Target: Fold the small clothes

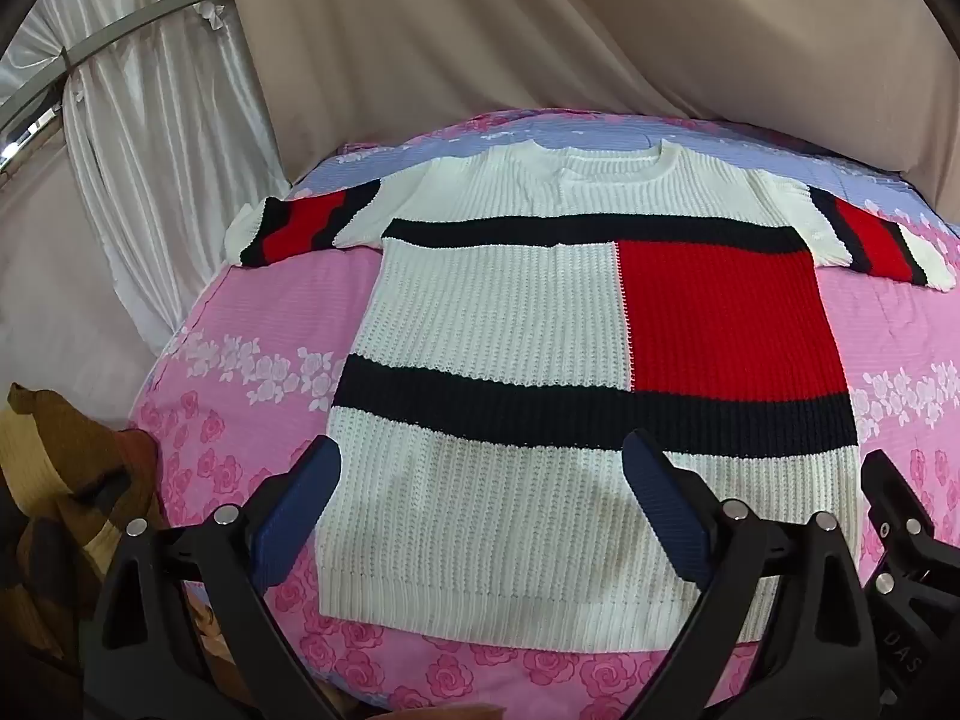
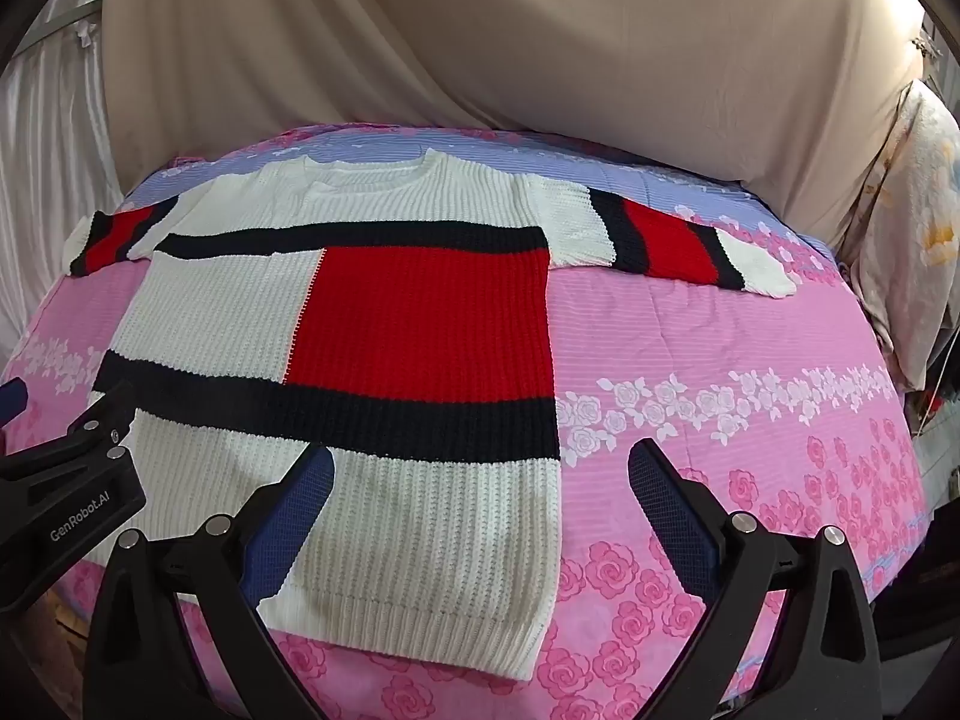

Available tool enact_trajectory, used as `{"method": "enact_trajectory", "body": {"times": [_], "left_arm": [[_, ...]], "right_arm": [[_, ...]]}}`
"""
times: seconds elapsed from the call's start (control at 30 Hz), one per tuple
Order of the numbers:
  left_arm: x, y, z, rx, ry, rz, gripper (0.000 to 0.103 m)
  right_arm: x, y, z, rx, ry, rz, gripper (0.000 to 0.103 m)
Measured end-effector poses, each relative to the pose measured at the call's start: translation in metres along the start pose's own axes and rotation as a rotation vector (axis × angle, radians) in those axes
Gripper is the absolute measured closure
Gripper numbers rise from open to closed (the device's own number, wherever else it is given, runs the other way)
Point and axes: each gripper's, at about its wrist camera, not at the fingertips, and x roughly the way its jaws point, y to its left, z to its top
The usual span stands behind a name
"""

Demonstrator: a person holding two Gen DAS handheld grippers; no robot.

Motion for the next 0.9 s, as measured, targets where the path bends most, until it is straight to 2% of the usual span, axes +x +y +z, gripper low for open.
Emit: {"method": "enact_trajectory", "body": {"times": [0.9], "left_arm": [[0.0075, -0.0079, -0.0008, 0.01, 0.032, -0.03, 0.01]], "right_arm": [[0.0053, -0.005, 0.0038, 0.011, 0.006, 0.007, 0.006]]}}
